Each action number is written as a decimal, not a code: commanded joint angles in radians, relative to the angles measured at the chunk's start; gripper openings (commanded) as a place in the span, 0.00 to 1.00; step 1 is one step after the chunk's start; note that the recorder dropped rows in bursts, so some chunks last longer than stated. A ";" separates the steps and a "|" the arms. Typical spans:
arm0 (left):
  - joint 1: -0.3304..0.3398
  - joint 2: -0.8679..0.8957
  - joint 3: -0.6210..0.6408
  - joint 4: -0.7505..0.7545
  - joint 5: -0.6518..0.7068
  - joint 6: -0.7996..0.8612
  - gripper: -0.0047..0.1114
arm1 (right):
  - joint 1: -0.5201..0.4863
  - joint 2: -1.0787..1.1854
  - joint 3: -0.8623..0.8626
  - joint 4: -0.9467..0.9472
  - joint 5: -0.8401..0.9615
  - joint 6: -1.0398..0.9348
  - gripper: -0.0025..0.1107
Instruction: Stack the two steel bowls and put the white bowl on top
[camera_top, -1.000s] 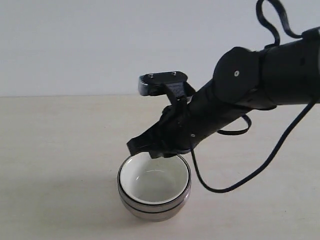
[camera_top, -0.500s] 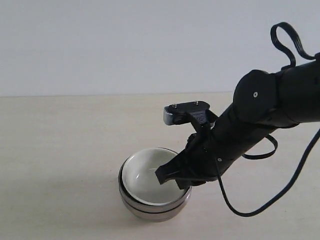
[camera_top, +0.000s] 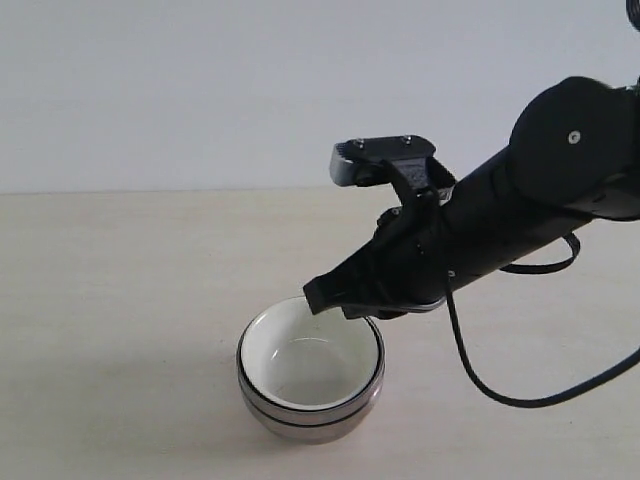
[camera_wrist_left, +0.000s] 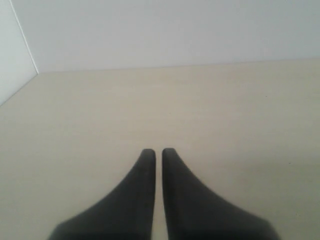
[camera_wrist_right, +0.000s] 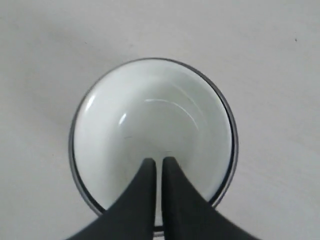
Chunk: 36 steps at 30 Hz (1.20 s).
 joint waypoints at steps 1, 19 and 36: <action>0.004 -0.003 0.004 -0.005 0.000 -0.008 0.07 | 0.081 -0.014 0.003 0.030 -0.112 -0.010 0.02; 0.004 -0.003 0.004 -0.005 0.000 -0.008 0.07 | 0.238 0.323 -0.106 0.051 -0.452 0.030 0.02; 0.004 -0.003 0.004 -0.005 0.000 -0.008 0.07 | 0.238 0.309 -0.116 0.051 -0.432 0.005 0.02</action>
